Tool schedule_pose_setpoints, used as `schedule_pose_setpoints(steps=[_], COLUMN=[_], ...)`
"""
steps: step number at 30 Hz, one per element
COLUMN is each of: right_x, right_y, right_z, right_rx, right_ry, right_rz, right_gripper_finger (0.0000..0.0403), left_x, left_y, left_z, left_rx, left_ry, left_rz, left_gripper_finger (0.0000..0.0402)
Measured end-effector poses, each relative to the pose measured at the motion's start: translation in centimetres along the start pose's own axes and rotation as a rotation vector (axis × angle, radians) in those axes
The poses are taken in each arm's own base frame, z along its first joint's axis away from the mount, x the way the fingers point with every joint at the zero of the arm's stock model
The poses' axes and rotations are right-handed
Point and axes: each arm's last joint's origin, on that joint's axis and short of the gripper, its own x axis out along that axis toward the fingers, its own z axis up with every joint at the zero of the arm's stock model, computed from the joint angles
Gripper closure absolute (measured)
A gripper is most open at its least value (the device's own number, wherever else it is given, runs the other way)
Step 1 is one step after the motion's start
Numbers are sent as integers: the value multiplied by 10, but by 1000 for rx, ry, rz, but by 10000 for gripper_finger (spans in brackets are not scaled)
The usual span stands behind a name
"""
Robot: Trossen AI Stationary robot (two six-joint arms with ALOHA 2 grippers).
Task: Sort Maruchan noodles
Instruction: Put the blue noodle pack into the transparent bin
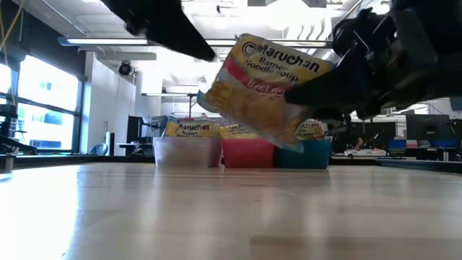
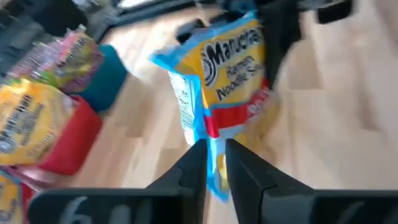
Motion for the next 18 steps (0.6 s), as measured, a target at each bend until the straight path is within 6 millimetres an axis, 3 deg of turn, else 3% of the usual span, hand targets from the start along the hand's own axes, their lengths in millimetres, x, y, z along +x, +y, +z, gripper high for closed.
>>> schedule_pose_setpoints(steps=[7, 10, 18], right_x=[13, 26, 53], right_y=[-8, -10, -2], right_z=[27, 36, 59], right_rx=[-88, -178, -305], right_ry=[304, 429, 487], right_rz=[-11, -55, -30], right_gripper_finger=[306, 306, 307], left_x=[-30, -35, -21], left_y=[31, 39, 30], left_z=[25, 35, 42], left_rx=[-156, -127, -14], left_ry=[-24, -9, 56], left_rz=[-215, -239, -231], left_gripper_finger=[305, 285, 217])
